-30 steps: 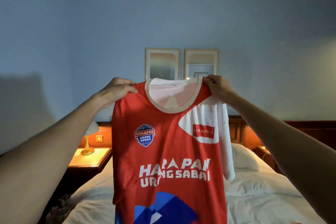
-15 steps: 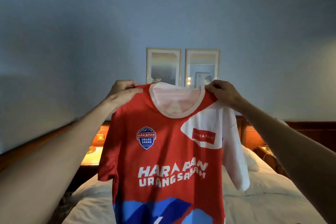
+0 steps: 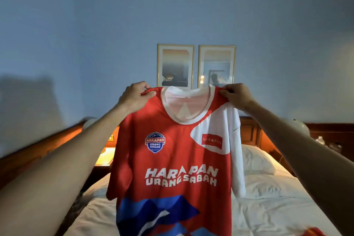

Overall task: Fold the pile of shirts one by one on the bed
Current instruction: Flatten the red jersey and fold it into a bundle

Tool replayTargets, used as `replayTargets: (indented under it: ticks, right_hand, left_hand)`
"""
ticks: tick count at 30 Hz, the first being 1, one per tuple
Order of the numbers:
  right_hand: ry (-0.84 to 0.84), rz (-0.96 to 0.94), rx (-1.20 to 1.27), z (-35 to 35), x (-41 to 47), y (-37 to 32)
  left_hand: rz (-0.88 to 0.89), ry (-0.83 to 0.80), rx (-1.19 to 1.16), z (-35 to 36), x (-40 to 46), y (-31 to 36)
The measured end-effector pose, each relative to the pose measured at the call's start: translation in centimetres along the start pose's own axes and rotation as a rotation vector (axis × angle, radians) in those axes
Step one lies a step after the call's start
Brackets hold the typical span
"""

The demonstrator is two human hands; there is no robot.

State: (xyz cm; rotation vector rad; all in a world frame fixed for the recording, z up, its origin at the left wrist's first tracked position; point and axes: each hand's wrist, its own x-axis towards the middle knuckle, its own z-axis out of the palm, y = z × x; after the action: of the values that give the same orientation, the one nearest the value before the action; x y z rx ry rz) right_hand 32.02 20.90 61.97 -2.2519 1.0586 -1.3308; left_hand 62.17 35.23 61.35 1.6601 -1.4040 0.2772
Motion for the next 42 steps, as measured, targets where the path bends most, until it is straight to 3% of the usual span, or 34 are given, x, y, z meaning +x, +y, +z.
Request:
replayTargets:
  ticks: [6,9,17,21,24,27,28,31,34,37,42]
  right_hand:
    - [0.039,0.057,0.116,0.6,-0.1,0.5]
    - [-0.045,0.058,0.12,0.4,-0.1,0.2]
    - [-0.018,-0.01,-0.084,-0.4,0.7,-0.5]
    - [0.134,-0.052,0.019,0.2,0.9,-0.3]
    - [-0.034,0.019,-0.062,0.8,1.0,-0.6]
    - [0.105,-0.004,-0.012,0.9,1.1,-0.4]
    - [0.082,0.006,-0.023,1.0,1.0,-0.2]
    - [-0.127,0.054,-0.157,1.5,0.3,0.2]
    - [0.033,-0.004,-0.089,1.6,0.2,0.7]
    - [-0.089,0.02,-0.135,2.4,-0.2,1.3]
    - [-0.064,0.046,-0.192,4.0,-0.8,3.1]
  left_hand:
    - [-0.112,0.121,-0.216,0.5,0.4,0.9]
    - [-0.149,0.117,-0.351,0.3,0.6,1.0]
    - [-0.002,0.182,-0.039,0.6,-0.2,-0.2]
    - [0.096,0.293,0.068,0.8,-0.9,-0.6]
    - [0.051,0.16,0.161,0.7,-0.7,-0.7]
    - [0.021,0.222,-0.036,0.3,-0.5,-1.3]
    - [-0.004,0.19,-0.07,0.2,-0.5,-1.5]
    - [-0.188,-0.059,-0.026,-0.1,-1.8,-1.8]
    - [-0.217,-0.01,-0.186,0.4,-2.4,-2.7]
    - [-0.227,-0.069,-0.122,1.3,-2.8,-3.5]
    - [-0.232,-0.05,-0.206,3.0,-3.8,-6.7]
